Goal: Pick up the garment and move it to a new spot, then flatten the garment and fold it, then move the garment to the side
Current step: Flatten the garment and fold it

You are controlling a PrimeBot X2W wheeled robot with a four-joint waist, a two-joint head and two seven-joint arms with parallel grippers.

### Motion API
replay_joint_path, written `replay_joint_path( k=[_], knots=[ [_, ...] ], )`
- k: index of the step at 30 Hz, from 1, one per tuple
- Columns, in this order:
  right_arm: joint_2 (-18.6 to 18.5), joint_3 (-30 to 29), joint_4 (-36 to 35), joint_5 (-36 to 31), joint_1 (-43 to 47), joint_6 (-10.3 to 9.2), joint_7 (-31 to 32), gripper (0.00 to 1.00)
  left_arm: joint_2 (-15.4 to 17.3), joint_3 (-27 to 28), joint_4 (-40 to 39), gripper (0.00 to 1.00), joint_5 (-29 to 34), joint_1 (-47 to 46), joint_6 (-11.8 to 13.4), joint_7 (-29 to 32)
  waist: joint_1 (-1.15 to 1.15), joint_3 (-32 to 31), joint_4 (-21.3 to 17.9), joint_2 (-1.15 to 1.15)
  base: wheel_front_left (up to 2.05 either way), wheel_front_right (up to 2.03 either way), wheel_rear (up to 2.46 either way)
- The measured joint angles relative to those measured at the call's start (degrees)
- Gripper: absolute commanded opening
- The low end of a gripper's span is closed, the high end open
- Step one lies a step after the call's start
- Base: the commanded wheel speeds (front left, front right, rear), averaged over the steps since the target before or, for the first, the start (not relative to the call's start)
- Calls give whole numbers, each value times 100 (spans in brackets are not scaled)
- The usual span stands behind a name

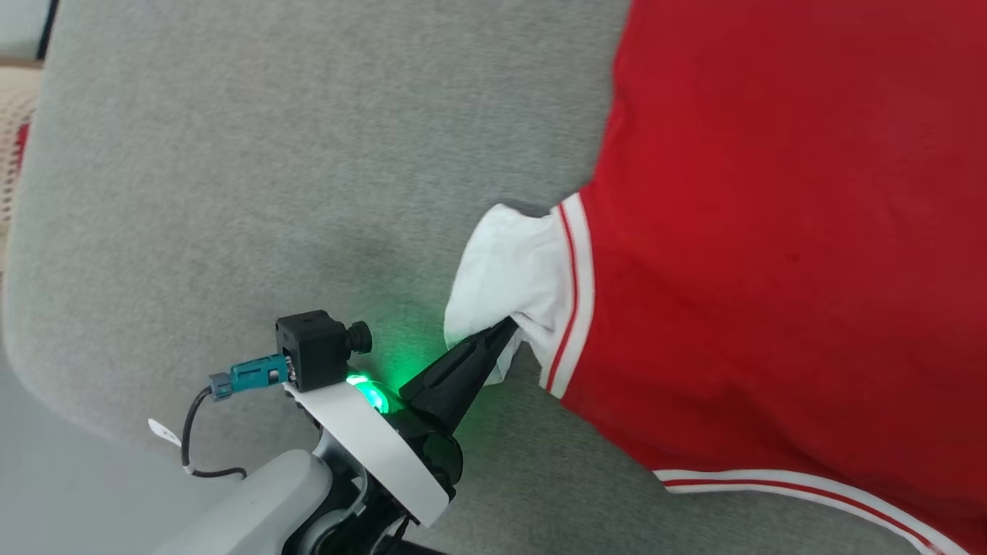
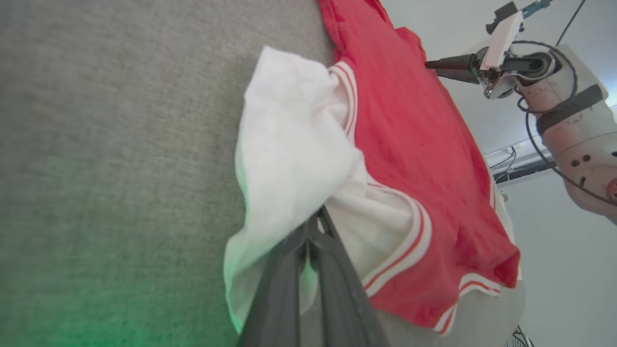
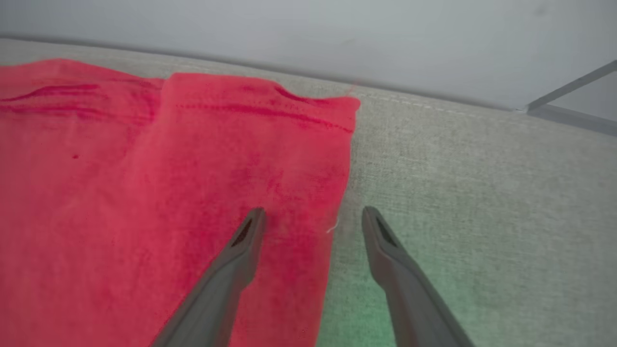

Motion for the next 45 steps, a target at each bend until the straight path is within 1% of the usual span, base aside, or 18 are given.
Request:
replay_joint_path(
  k=[6,9,10,11,12,18,23,25,27,30,35,38,41,43,45],
  knots=[
    [-79,156,557,-416,-549,1,34,100,24,-36,-175,0,68,-26,-24,14,0,224,210,0,0,0,0],
    [-43,113,828,-526,-880,0,234,100,25,-41,-216,0,100,-52,-32,13,0,349,248,0,0,0,0],
    [-15,85,914,-530,-966,0,309,72,16,-42,-221,0,101,-55,-38,11,0,384,256,0,0,0,0],
    [12,87,961,-537,-1033,0,388,33,15,-45,-220,0,104,-60,-49,10,0,408,264,0,0,0,0],
    [33,88,1016,-537,-1102,0,435,0,15,-46,-215,0,104,-64,-51,10,0,427,267,0,0,0,0],
    [167,27,1257,-581,-1368,3,510,0,-5,-12,-167,0,105,-127,-74,-29,0,488,212,0,0,0,0],
    [335,-2,1317,-436,-1439,1,324,0,11,89,-71,0,107,-137,-77,-103,0,423,65,0,0,0,0],
    [370,191,1160,-246,-1292,0,277,0,2,129,23,0,74,-131,-99,-141,0,326,7,0,0,0,0],
    [350,527,828,41,-988,0,221,0,14,170,123,0,56,-114,-98,-154,0,205,-68,0,0,0,0],
    [94,944,192,668,-390,1,189,0,67,256,237,0,4,-12,-74,-198,0,-14,-206,0,0,0,0],
    [-638,1269,-981,1794,864,1,190,0,275,372,245,0,-82,225,30,-221,0,-435,-488,0,0,0,0],
    [-1074,1273,-1708,2314,1721,0,120,0,399,441,203,0,-209,363,133,-222,0,-672,-687,0,0,0,0],
    [-1458,1214,-2310,2655,2676,1,30,0,480,504,197,0,-276,472,191,-223,0,-905,-868,0,0,0,0],
    [-1590,1112,-2670,2808,3332,0,-44,0,561,560,194,0,-327,587,229,-244,0,-1047,-995,0,0,0,0],
    [-1635,981,-3004,2929,3979,0,-112,0,603,621,187,0,-371,682,263,-255,0,-1184,-1115,0,0,0,0]
  ],
)
